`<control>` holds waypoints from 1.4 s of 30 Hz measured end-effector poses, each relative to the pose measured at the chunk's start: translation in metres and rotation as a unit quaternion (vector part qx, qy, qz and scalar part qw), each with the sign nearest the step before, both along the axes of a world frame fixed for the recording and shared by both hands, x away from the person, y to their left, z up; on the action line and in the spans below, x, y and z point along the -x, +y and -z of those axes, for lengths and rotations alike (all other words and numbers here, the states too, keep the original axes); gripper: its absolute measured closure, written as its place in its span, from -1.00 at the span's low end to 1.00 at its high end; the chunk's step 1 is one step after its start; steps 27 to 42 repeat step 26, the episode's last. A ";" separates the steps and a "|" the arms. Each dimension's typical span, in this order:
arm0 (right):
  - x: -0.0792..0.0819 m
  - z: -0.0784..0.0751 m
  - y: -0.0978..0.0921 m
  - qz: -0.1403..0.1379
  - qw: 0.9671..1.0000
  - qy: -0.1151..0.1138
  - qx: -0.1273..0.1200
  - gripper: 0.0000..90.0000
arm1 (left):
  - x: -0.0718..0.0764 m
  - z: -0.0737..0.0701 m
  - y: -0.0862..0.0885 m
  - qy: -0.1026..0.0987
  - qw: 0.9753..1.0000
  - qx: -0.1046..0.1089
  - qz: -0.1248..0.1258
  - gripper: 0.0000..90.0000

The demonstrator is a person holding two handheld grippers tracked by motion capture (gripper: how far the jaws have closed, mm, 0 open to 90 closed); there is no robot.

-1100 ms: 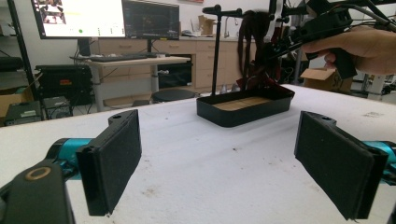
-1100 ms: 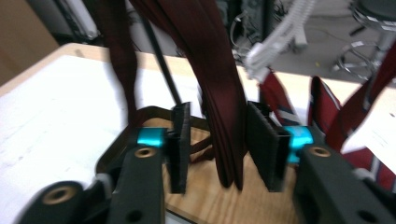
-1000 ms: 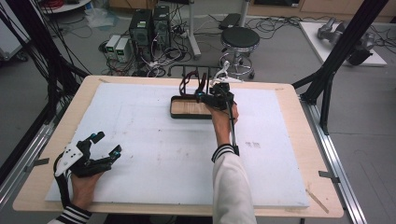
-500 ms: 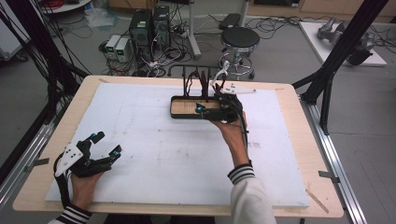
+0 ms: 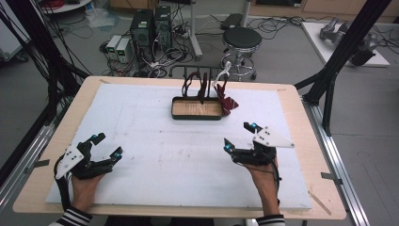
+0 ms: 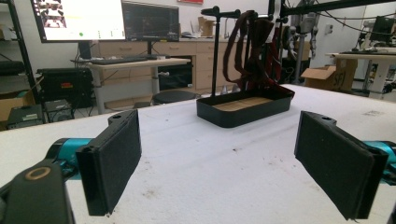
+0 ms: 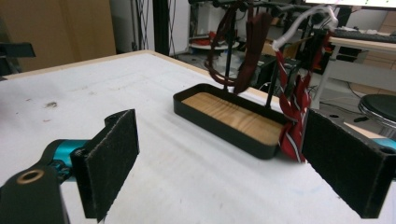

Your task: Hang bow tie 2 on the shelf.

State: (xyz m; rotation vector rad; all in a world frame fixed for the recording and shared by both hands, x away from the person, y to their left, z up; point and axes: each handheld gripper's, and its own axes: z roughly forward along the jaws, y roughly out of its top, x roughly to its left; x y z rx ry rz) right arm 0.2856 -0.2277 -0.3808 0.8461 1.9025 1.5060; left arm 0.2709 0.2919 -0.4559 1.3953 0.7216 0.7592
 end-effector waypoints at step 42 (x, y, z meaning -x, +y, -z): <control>0.021 0.072 -0.041 0.074 0.995 -0.045 -0.056 -0.76 | 0.000 0.000 0.000 0.002 1.000 0.001 -0.002 -0.66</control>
